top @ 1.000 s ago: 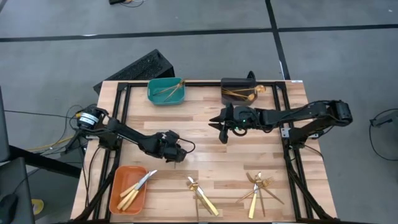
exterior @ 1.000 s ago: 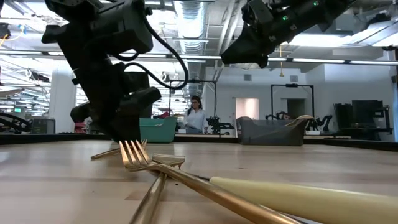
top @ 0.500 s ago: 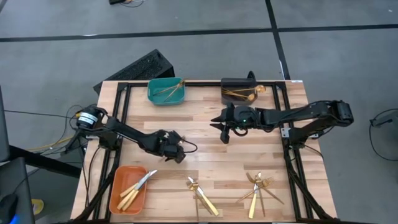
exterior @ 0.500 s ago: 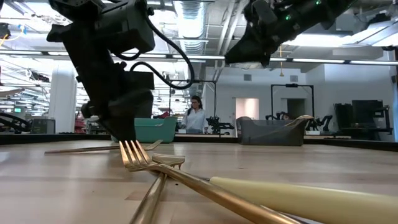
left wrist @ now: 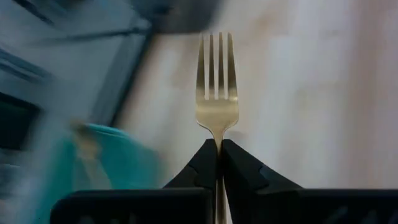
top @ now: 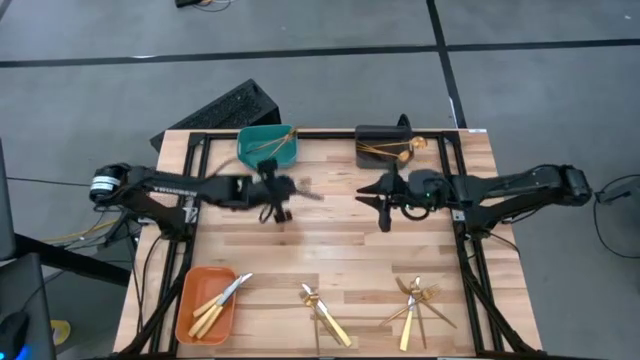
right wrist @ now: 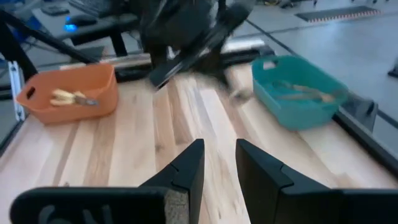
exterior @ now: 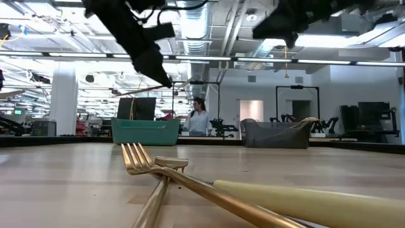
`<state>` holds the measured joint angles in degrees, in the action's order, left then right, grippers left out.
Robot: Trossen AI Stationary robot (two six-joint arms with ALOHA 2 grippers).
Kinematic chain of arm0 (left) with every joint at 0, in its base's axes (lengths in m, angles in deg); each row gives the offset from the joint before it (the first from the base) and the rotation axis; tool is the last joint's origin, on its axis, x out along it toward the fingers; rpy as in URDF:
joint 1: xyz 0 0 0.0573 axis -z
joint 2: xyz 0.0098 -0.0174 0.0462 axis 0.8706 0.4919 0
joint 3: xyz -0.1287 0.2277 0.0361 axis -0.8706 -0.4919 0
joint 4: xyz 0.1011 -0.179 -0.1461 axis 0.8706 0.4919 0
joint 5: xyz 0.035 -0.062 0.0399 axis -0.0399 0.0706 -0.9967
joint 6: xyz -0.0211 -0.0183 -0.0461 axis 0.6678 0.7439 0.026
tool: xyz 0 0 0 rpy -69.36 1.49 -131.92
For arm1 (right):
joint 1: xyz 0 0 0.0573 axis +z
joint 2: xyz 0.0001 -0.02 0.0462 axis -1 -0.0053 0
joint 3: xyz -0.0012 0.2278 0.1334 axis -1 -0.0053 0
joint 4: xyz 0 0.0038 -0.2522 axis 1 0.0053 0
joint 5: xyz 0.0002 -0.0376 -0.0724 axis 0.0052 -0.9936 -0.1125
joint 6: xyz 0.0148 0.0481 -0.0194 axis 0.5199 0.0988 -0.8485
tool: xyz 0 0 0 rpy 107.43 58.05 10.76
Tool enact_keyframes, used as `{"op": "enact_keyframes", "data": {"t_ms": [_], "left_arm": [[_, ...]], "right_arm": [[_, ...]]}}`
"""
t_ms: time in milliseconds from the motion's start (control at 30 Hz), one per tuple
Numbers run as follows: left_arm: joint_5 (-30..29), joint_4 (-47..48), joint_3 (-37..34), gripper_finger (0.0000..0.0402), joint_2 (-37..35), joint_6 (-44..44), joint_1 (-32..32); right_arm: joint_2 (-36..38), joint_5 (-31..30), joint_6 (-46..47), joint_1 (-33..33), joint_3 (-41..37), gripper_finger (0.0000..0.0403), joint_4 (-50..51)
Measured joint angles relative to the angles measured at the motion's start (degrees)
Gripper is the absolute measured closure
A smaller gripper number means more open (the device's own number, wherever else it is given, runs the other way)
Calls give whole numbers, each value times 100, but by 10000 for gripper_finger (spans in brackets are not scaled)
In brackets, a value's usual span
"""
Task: Sort silverware by color (type)
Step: Put the gold fork into the green bin
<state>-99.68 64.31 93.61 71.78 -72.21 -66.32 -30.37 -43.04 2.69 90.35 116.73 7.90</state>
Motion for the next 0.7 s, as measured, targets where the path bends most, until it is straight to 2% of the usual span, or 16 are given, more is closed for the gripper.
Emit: {"op": "enact_keyframes", "data": {"t_ms": [100,200,400,533,700], "left_arm": [[37,-614,-5,401,-12,-1097,-719],[470,-1118,-3,401,77,-1926,-1505],[1773,-1895,-9,401,367,-2458,-2816],[2026,-1918,-9,401,405,-2601,-3212],[2160,-1796,-9,391,401,-2644,-3394]], "right_arm": [[5,-291,219,129,-321,285,-151],[5,-367,382,185,-479,285,-215],[5,-370,481,283,-524,285,-289],[5,-460,483,338,-524,285,-447],[5,-539,479,431,-524,285,-725]]}}
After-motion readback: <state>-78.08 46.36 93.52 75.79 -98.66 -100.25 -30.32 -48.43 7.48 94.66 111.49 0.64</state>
